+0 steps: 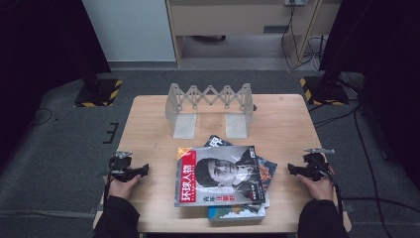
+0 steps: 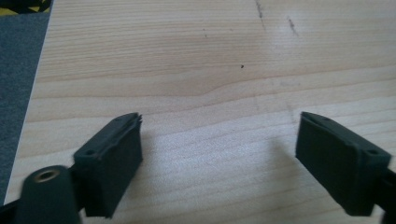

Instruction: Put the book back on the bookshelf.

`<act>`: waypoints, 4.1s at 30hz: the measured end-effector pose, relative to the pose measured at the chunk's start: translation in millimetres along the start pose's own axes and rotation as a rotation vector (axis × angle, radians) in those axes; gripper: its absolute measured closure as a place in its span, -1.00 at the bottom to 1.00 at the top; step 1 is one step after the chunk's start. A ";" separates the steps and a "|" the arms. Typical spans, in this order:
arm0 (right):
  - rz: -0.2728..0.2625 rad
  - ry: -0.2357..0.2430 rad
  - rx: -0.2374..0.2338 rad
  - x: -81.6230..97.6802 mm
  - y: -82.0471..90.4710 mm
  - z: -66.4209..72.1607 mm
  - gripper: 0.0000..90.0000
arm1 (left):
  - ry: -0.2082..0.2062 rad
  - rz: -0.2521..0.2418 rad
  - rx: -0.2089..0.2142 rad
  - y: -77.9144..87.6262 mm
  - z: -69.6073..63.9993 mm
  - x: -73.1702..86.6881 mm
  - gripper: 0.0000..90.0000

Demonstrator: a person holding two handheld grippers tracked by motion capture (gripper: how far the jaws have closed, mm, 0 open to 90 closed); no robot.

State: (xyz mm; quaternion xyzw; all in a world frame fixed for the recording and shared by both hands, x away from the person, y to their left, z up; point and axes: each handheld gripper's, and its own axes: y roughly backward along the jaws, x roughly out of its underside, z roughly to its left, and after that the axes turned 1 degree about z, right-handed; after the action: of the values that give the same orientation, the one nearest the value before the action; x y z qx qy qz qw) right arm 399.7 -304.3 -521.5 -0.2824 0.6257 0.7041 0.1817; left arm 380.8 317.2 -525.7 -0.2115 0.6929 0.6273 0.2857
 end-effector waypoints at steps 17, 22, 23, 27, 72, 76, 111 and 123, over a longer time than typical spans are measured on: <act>-0.131 -0.059 -0.108 -12.6 36.4 13.1 -0.81 | 0.015 -0.150 0.180 38.0 -31.7 -10.7 -0.62; -0.155 -0.031 -0.136 -15.9 47.2 25.0 -0.82 | 0.011 -0.168 0.216 46.7 -39.4 -10.7 -0.58; -0.166 -0.020 -0.141 -16.5 49.7 27.8 -0.81 | 0.008 -0.170 0.220 48.6 -41.0 -10.6 -0.56; -0.170 -0.017 -0.154 -18.4 55.5 37.8 -0.80 | 0.001 -0.176 0.261 55.2 -49.2 -9.6 -0.49; -0.108 0.174 -0.344 6.3 46.1 136.8 -0.70 | -0.074 0.014 0.475 54.8 -119.5 18.5 -0.40; -0.101 0.187 -0.341 8.5 43.5 141.0 -0.70 | -0.064 0.024 0.495 56.4 -121.7 22.5 -0.40; -0.122 0.252 -0.334 12.1 39.4 148.5 -0.76 | 0.017 -0.070 0.718 65.8 -125.0 11.6 0.04; -0.131 0.236 -0.354 12.3 39.3 148.6 -0.77 | 0.010 0.026 0.764 50.8 -136.3 2.2 0.19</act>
State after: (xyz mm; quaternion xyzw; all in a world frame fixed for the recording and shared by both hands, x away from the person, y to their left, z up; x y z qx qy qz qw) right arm 340.9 -165.2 -490.0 -0.4302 0.4897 0.7517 0.1000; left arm 328.4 188.6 -482.3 -0.0841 0.8808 0.3265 0.3326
